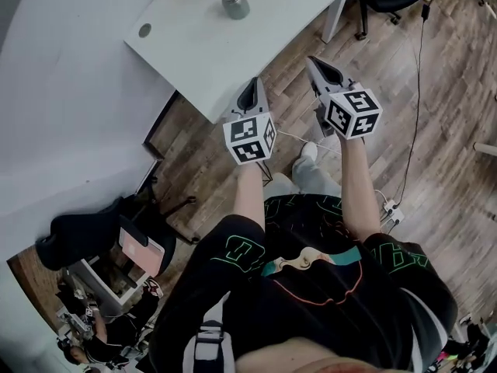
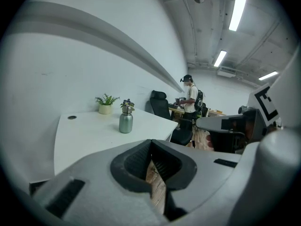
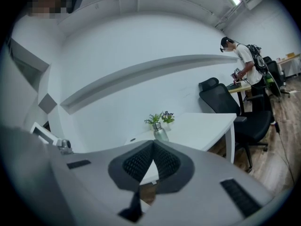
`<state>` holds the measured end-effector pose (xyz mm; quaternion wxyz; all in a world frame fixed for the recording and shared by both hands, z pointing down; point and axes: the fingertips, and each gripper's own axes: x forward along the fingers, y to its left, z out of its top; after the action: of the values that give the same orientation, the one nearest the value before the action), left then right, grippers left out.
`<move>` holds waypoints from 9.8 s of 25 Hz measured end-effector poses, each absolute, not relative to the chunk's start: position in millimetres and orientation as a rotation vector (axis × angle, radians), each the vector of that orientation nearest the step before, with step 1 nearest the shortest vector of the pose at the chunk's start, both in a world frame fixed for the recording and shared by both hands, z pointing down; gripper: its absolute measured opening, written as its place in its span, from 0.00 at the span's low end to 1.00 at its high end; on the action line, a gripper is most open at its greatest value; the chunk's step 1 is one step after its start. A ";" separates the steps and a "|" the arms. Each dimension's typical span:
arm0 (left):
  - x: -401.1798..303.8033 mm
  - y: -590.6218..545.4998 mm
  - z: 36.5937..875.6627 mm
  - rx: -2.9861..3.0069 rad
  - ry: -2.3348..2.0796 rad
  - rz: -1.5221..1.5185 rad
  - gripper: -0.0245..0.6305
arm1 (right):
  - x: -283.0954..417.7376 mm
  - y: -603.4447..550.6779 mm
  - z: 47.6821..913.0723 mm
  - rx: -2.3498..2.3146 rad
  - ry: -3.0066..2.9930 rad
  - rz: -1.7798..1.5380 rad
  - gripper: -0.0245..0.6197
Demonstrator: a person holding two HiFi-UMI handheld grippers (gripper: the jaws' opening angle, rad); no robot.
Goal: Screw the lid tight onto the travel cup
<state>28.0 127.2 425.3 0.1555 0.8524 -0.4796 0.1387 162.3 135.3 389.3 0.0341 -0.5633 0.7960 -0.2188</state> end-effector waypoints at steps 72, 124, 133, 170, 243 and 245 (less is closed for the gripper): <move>38.5 -151.1 507.0 2.579 -1.165 0.556 0.59 | 41.2 -160.0 389.4 -0.568 3.702 -0.158 0.34; 53.2 -164.2 517.5 2.704 -1.018 0.401 0.56 | 26.1 -172.6 430.4 -0.606 3.395 -0.547 0.44; 55.8 -166.8 516.3 2.706 -1.046 0.425 0.56 | 35.9 -178.2 427.8 -1.000 3.154 -0.547 0.44; 55.1 -163.0 524.2 2.685 -1.062 0.433 0.56 | 31.8 -165.7 426.4 -0.353 3.545 -0.357 0.41; 52.8 -164.3 525.3 2.672 -1.077 0.461 0.55 | 36.1 -170.7 427.3 -1.037 3.369 -0.292 0.40; 53.3 -164.3 525.1 2.672 -1.078 0.461 0.55 | 38.5 -171.6 427.2 -1.178 3.288 -0.319 0.40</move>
<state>53.3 -164.3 525.1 0.1116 0.9100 -0.3671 0.1569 38.5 -171.6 427.2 -0.1820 -0.3302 0.9219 -0.0895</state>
